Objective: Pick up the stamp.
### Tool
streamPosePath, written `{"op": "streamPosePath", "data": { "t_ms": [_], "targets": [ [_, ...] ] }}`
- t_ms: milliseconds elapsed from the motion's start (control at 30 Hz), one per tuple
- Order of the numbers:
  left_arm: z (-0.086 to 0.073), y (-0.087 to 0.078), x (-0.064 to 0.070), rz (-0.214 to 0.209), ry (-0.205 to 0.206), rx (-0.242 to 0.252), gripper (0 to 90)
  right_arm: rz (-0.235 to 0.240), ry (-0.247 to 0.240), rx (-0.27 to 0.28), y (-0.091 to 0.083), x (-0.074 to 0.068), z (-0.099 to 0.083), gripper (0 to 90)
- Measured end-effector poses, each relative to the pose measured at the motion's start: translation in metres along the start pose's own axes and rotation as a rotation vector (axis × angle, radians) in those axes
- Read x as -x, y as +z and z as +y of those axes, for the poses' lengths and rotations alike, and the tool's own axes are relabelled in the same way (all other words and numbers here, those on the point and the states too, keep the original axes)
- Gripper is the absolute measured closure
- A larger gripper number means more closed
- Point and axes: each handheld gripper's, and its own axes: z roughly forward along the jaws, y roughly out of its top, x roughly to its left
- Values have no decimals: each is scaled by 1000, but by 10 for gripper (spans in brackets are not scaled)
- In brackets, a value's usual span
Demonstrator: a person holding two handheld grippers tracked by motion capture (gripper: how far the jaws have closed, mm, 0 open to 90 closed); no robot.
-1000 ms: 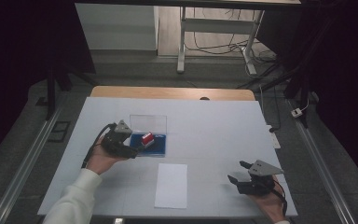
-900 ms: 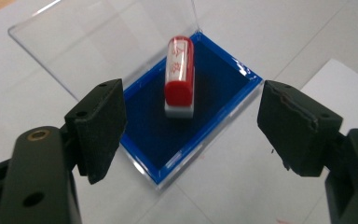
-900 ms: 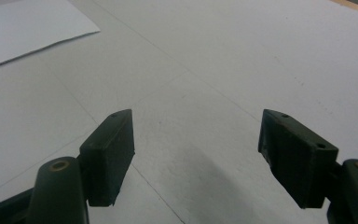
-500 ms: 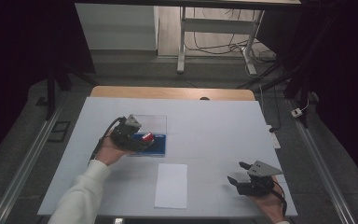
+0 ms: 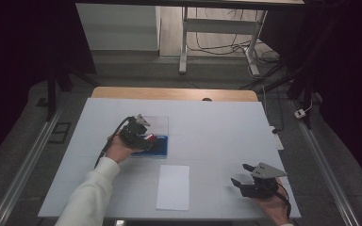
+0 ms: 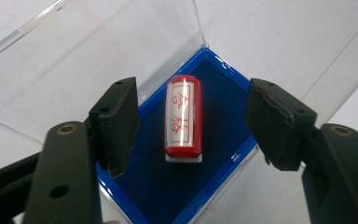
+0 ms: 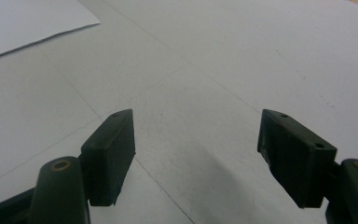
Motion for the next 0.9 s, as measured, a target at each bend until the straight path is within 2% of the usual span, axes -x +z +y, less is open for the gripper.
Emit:
{"op": "streamPosePath", "data": {
  "t_ms": [167, 467, 500, 567, 700, 900],
  "targets": [
    [0, 4, -1, 5, 5, -22, 410, 6, 2, 1, 0, -1, 0, 274],
    [0, 11, -4, -1, -5, -26, 550, 4, 1, -5, -1, -1, 0, 275],
    [0, 11, -4, -7, -4, -25, 589, 7, 2, -4, 0, -1, 0, 276],
    [0, 13, -3, -4, 5, -34, 593, 3, 0, -10, 0, -1, 0, 276],
    [-1, 13, -4, 4, 13, -35, 673, 9, -2, -11, 0, -1, 0, 276],
    [-2, 11, -6, -4, 9, -34, 681, 12, -3, -15, 1, -1, -1, 277]
  ]
}}
